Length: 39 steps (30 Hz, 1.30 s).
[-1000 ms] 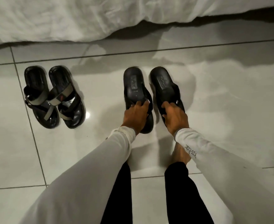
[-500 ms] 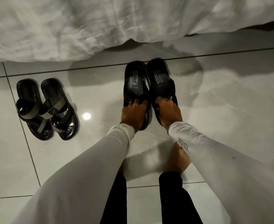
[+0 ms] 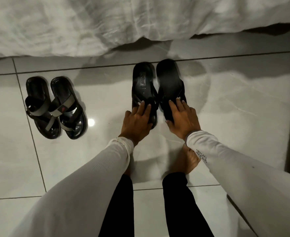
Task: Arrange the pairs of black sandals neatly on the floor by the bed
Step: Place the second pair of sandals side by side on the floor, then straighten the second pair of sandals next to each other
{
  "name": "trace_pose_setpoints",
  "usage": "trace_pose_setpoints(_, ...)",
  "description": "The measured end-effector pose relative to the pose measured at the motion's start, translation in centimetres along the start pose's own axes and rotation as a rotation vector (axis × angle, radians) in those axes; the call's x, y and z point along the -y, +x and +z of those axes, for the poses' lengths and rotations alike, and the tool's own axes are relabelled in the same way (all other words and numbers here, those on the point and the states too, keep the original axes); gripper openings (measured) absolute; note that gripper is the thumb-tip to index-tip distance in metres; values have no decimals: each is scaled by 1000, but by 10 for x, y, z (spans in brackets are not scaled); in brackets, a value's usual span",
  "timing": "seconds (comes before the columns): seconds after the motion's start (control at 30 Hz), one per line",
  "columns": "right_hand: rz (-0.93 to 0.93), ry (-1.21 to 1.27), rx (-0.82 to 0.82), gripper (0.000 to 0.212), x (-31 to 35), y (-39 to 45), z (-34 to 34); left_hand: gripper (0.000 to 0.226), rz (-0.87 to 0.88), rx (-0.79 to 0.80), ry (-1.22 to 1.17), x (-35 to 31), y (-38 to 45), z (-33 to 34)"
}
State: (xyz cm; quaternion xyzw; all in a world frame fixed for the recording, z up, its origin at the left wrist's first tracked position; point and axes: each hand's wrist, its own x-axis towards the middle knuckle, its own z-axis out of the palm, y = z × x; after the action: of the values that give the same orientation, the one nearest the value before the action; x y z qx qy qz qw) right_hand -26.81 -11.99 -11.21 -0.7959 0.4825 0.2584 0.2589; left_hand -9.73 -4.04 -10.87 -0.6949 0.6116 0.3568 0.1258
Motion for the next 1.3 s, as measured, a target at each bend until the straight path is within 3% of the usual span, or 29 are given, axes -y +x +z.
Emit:
trace_pose_setpoints(0.1,-37,-118,12,87,11,-14,1,78,-31,-12,42,13,-31,2)
trace_pose_setpoints(0.23,-75,-168,24,90,50,-28,1,84,-195,54,70,48,-76,6)
trace_pose_setpoints(0.47,-161,-168,54,90,158,-28,15,82,-428,44,21,158,-143,-9)
trace_pose_setpoints(0.67,-224,41,113,76,261,-2,29,58,-526,-73,-54,271,-162,-19)
trace_pose_setpoints(0.87,-223,214,117,80,350,50,34,60,-565,-120,-142,359,-136,-28)
trace_pose_setpoints(0.97,-223,143,112,79,375,75,38,67,-575,-97,-186,378,-116,-31)
trace_pose_setpoints(1.13,-149,56,52,39,377,95,48,39,-513,-23,-282,381,-92,-17)
trace_pose_setpoints(1.3,-141,90,10,30,361,96,49,32,-500,-70,-357,363,-90,-6)
